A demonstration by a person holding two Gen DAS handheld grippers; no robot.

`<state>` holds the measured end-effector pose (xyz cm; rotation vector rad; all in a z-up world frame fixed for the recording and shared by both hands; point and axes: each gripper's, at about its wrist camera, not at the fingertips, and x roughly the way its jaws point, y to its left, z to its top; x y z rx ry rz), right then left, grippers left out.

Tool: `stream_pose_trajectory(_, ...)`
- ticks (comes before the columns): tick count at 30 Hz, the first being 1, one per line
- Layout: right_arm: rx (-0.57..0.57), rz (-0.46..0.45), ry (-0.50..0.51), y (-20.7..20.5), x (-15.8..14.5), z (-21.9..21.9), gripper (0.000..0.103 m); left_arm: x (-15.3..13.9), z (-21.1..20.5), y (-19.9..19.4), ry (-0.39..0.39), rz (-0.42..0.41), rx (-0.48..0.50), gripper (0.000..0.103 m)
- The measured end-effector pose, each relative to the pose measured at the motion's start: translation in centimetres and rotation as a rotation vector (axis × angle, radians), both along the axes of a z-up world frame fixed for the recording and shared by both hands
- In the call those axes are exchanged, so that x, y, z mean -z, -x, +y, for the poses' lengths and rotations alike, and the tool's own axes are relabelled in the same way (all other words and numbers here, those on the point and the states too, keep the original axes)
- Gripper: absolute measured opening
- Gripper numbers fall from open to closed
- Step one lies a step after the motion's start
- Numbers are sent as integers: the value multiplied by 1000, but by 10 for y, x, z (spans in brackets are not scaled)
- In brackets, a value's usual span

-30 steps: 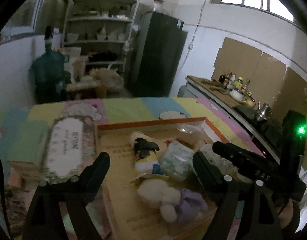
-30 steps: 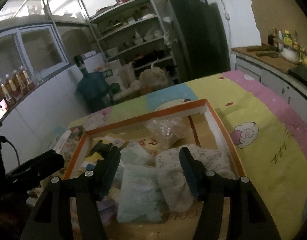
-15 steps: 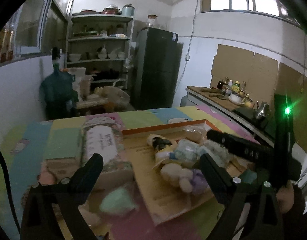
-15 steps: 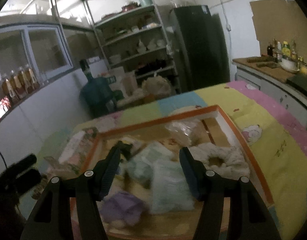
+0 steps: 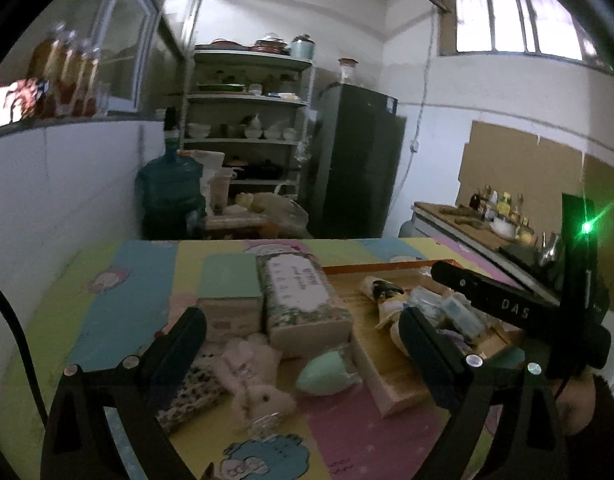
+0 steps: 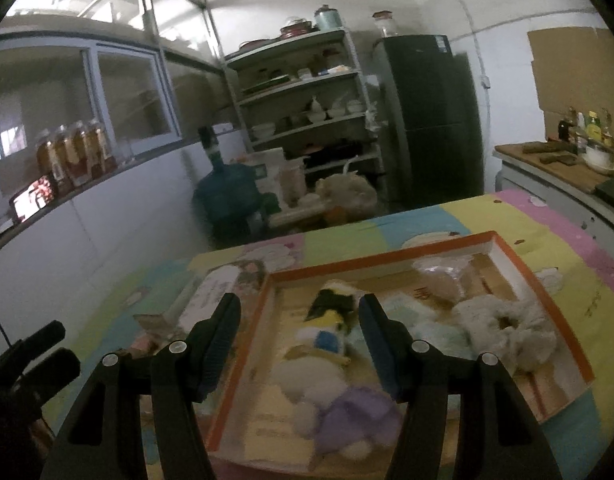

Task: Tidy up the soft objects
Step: 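Withdraw both grippers from the tray back toward the pile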

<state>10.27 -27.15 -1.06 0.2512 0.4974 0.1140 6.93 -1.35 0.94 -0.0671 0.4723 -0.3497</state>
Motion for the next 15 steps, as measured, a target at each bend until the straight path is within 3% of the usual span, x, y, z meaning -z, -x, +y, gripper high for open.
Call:
stream_pose_trajectory(9,-73,-14,11,10,0,51,63,6,69,8,135,46,-135,97)
stream_pose_trajectory(15,-135,-20,8,17,3,89,63,9,102,17,118,28,-216,97)
